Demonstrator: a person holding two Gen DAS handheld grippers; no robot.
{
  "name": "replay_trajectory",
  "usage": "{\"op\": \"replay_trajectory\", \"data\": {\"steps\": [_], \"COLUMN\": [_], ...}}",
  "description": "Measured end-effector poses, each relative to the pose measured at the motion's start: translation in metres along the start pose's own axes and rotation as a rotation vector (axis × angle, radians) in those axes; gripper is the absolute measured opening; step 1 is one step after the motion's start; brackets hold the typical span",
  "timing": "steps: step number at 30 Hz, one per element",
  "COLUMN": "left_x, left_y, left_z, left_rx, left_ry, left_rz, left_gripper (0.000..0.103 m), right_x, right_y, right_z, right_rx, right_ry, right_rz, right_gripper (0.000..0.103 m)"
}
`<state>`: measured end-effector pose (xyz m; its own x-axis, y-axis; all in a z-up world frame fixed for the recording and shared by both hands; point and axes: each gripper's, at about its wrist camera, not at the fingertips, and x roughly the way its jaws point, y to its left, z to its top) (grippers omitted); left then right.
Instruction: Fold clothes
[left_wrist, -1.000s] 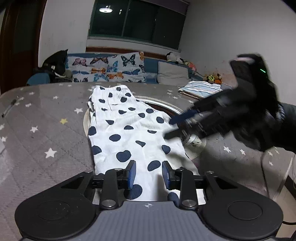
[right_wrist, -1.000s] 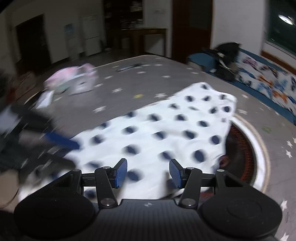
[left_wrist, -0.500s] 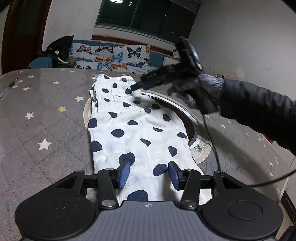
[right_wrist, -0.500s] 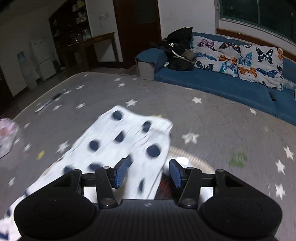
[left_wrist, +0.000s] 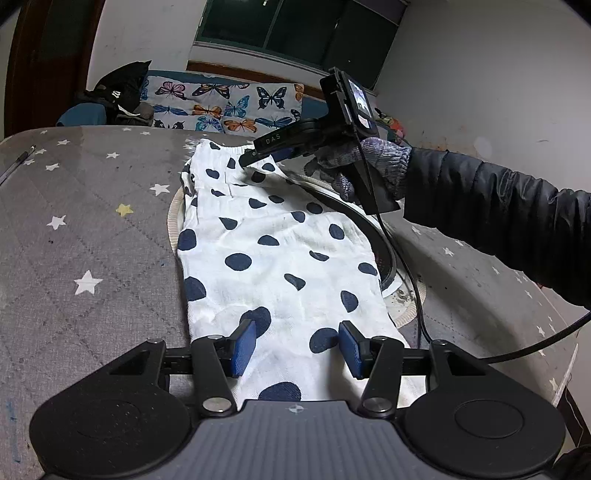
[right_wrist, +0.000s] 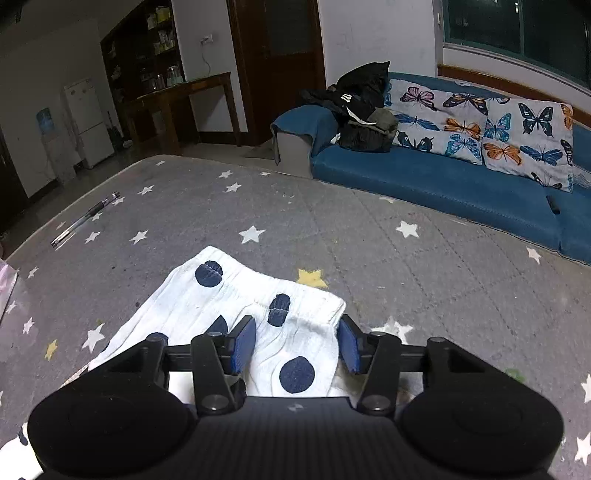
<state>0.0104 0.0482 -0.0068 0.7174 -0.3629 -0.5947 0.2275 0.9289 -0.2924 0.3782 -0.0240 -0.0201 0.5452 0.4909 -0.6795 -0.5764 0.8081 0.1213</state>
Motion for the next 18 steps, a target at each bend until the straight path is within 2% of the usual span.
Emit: {"op": "replay_trajectory", "data": {"steps": [1,3,6,12,18], "left_x": [0.000,0.000,-0.002,-0.004,-0.012], "left_y": [0.000,-0.001,-0.001,-0.001,-0.002], "left_z": [0.000,0.001,0.001,0.000,-0.001], "left_rx": [0.000,-0.003,-0.005,-0.004,-0.015], "left_ry": [0.000,0.000,-0.001,-0.005,-0.020], "left_rz": [0.001,0.002,0.007,0.019,0.048], "left_gripper": [0.054,0.055,0.055,0.057,0.058], "right_x": [0.000,0.001,-0.002,-0.016,-0.047], "right_y": [0.001,-0.001,-0.003,-0.002,0.011], "right_z": [0.001,0.002,0.003,0.004,0.006], "right_rx": [0.002,0.014,0.029,0.055,0.038], "right_ry": [-0.002,-0.003,-0.002,-0.038,-0.084], "right_rz": [0.000,0.003,0.006,0.030,0.071], "right_gripper": [0.037,0.026,0.018,0.012,0.011]}}
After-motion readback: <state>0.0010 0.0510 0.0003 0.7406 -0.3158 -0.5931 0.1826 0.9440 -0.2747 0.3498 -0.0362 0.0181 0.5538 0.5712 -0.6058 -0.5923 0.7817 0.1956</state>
